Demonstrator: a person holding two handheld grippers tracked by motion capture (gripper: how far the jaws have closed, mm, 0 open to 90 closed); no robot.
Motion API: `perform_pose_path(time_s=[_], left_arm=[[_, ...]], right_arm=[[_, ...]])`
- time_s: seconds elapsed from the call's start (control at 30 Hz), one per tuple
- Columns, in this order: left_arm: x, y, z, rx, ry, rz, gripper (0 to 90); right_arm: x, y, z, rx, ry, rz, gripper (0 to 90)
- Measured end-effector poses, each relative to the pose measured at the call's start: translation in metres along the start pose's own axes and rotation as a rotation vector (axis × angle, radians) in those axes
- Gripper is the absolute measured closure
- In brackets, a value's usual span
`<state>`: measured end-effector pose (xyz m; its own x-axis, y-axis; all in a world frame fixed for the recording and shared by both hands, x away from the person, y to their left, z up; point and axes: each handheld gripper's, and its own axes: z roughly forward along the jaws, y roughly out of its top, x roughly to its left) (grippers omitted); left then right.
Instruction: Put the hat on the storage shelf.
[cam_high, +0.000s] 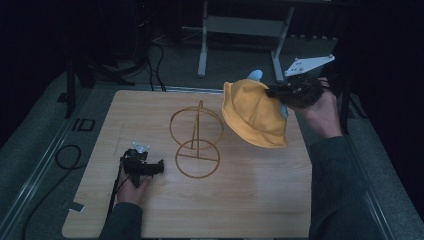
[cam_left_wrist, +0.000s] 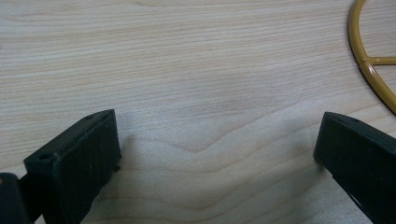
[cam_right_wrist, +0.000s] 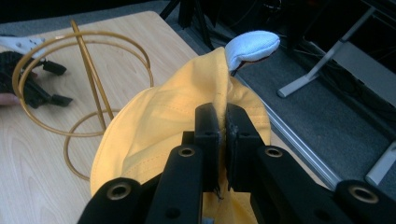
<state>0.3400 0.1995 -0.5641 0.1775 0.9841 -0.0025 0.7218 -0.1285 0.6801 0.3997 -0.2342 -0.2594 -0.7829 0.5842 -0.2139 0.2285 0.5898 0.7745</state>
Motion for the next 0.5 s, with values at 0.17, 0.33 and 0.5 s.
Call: perform_pose_path(time_s=[0.17,0.33,0.5], left_arm=[[0.000,0.000,0.000,0.000,0.000,0.000,0.4],[0.000,0.000,0.000,0.000,0.000,0.000,0.4],[0.000,0.000,0.000,-0.001,0.000,0.000,0.4]], right_arm=[[-0.001,0.004,-0.001,-0.014,0.002,0.003,85.1],[-0.001,0.011,-0.004,-0.035,0.005,0.009,85.1],[0.000,0.016,-0.004,-0.044,0.008,0.009,85.1]])
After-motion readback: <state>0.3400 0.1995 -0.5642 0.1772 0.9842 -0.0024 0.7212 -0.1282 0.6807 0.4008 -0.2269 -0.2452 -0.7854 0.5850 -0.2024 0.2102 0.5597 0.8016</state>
